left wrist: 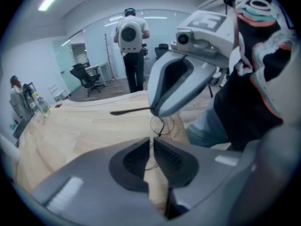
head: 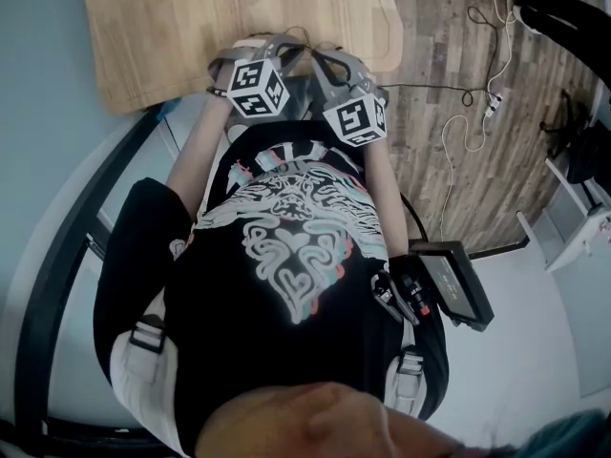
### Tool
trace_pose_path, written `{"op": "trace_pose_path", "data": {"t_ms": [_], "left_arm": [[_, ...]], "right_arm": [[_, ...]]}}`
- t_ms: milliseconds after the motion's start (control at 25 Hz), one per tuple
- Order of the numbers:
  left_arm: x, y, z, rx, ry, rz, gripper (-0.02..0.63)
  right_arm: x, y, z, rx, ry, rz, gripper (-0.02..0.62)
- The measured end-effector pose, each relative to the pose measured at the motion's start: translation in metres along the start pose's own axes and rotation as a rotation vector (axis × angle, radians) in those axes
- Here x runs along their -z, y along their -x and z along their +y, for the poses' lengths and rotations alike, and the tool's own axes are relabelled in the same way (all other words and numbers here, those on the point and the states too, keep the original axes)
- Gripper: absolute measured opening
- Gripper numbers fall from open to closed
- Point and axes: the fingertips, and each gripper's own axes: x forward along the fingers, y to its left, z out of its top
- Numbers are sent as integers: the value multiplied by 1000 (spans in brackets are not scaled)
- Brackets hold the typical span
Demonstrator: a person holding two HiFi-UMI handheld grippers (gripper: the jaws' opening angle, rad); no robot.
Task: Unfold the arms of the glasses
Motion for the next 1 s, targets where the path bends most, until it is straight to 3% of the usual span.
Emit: {"op": "trace_pose_path", "data": {"t_ms": [200, 480, 1000], "left_arm": [[0, -14, -9, 59, -94, 49, 23], [5, -23, -13, 147, -176, 126, 48], [13, -33, -19, 313, -414, 273, 44]], "right_arm": [[-9, 7, 1, -31, -33, -84, 2], [-7, 9, 3, -43, -62, -85, 2], [-2, 9, 1, -24, -67, -82, 2]]}}
